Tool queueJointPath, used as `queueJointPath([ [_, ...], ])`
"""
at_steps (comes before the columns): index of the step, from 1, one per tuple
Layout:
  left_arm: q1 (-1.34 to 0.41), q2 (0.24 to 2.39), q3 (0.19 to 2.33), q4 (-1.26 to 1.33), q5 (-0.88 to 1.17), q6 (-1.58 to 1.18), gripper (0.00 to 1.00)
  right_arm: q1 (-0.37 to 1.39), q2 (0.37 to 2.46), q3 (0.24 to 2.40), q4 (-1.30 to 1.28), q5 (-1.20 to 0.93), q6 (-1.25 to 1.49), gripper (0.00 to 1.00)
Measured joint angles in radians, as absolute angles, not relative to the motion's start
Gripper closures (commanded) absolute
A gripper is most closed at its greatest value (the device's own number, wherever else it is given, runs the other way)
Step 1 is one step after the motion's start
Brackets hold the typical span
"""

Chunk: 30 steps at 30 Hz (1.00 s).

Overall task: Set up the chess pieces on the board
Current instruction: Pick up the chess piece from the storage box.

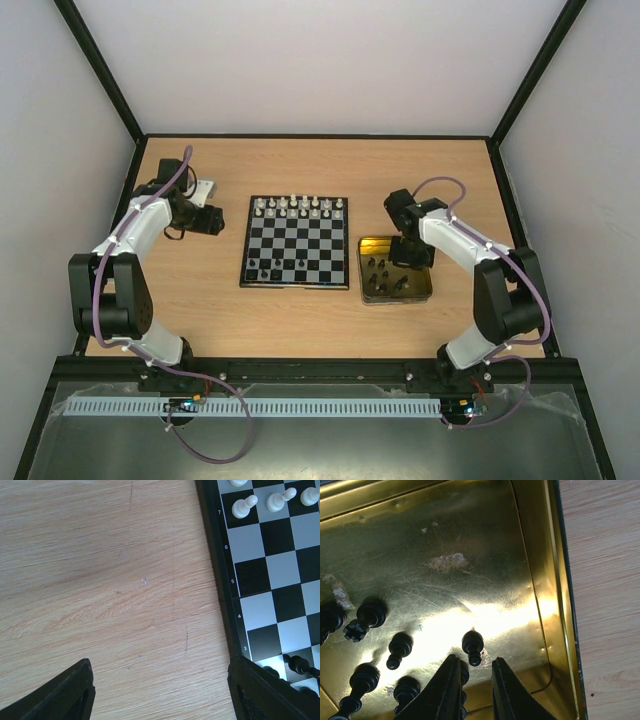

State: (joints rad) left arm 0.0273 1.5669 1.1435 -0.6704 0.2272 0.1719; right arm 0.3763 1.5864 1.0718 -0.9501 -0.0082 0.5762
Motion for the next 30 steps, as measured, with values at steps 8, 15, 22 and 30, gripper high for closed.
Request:
queueJointPath([
  [8, 0.027, 1.567, 1.143, -0.672, 0.226, 0.172, 0.27, 0.342, 1.563, 1.011, -0.899, -0.051, 0.577, 0.82],
  [15, 0.027, 1.567, 1.143, -0.673, 0.220, 0.172, 0.27, 0.333, 1.589, 1.060, -0.864, -0.106, 0.576, 0.82],
  [22, 0.027, 1.567, 1.143, -0.678, 0.212, 0.172, 0.27, 0.333, 1.624, 1.116, -0.848, -0.113, 0.567, 0.82],
  [30, 0.027, 1.568, 1.143, -0.679, 0.210, 0.172, 0.27, 0.333, 1.601, 1.048, -0.852, -0.088, 0.565, 0.82],
])
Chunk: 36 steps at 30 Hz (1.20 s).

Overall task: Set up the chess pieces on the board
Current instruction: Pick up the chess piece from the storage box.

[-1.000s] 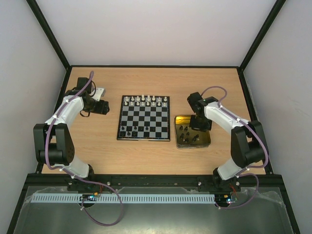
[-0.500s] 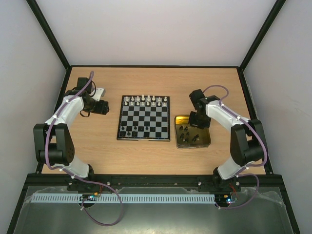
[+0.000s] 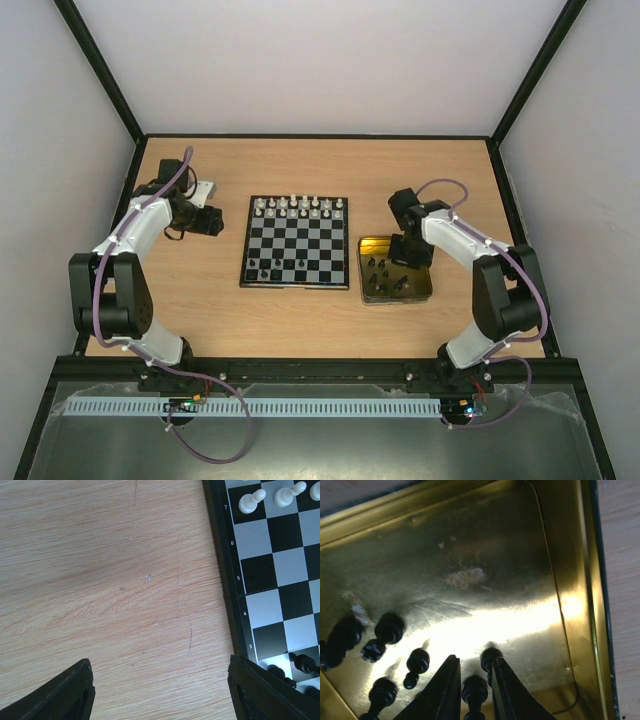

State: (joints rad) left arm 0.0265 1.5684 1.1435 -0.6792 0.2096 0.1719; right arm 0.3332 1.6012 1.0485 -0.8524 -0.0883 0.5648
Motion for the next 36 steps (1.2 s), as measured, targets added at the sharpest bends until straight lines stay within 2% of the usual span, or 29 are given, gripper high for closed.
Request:
queueJointPath([
  [17, 0.021, 1.576, 1.144, -0.680, 0.209, 0.172, 0.27, 0.292, 1.559, 0.940, -0.836, -0.110, 0.569, 0.82],
  [36, 0.017, 1.576, 1.144, -0.683, 0.205, 0.172, 0.27, 0.288, 1.558, 0.923, -0.801, -0.141, 0.568, 0.82],
])
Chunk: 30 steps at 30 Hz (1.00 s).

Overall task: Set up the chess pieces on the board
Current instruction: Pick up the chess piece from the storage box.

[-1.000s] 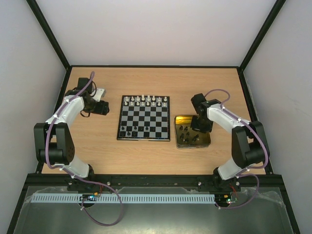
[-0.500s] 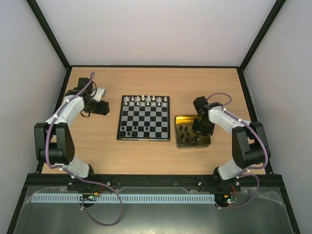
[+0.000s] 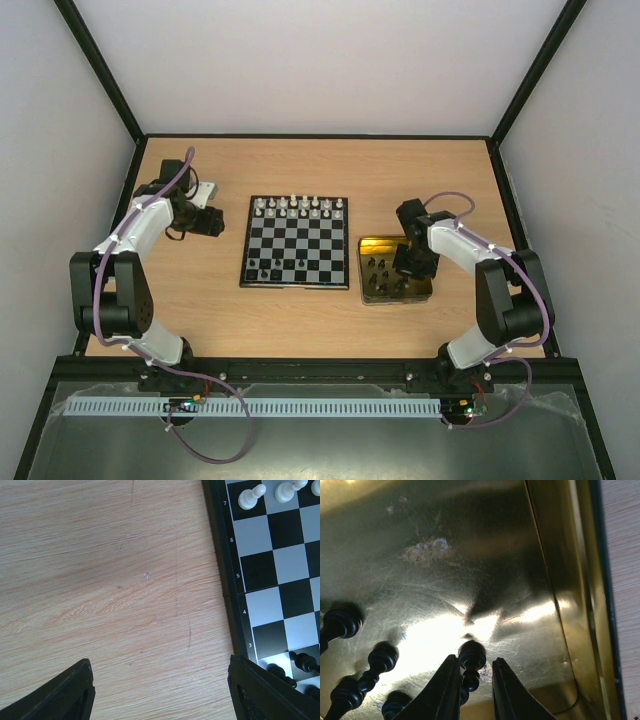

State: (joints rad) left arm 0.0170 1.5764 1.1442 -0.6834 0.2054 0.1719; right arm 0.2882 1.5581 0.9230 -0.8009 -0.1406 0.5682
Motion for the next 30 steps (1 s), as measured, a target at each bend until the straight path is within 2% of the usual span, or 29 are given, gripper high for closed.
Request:
queueJointPath([
  [9, 0.016, 1.576, 1.144, -0.685, 0.205, 0.172, 0.27, 0.288, 1.558, 0.908, -0.799, -0.149, 0.568, 0.83],
  [15, 0.016, 1.576, 1.144, -0.685, 0.205, 0.172, 0.27, 0.288, 1.559, 0.908, -0.797, -0.154, 0.566, 0.88],
  [30, 0.016, 1.576, 1.143, -0.684, 0.204, 0.172, 0.27, 0.288, 1.566, 0.944, -0.804, -0.147, 0.565, 0.93],
])
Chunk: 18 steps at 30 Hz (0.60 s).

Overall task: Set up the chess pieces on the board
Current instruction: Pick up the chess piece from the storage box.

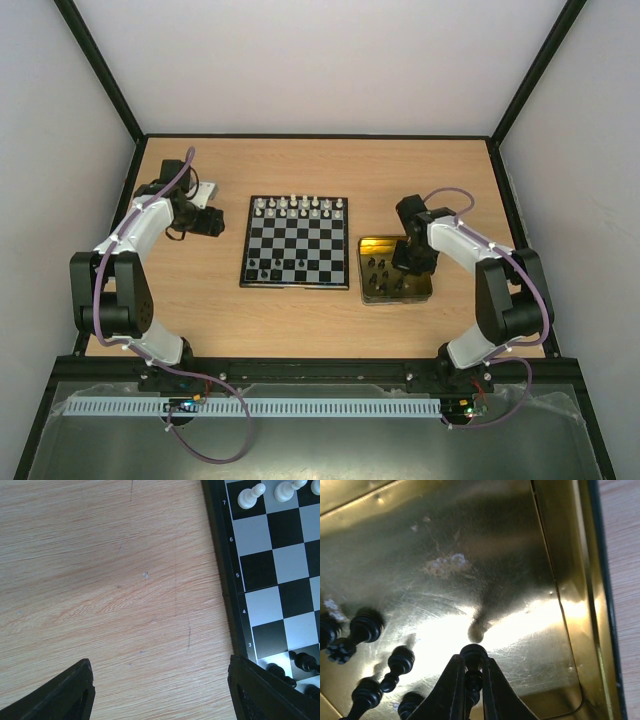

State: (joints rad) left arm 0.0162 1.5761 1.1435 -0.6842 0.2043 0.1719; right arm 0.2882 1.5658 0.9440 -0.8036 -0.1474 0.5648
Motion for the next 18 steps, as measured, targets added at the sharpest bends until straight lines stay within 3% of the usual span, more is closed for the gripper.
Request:
queueJointPath([
  [11, 0.016, 1.574, 1.133, -0.680, 0.205, 0.172, 0.27, 0.304, 1.568, 1.105, -0.874, -0.106, 0.565, 0.94],
  [18, 0.016, 1.574, 1.132, -0.679, 0.205, 0.172, 0.27, 0.408, 1.617, 1.295, -0.945, -0.086, 0.570, 0.94],
])
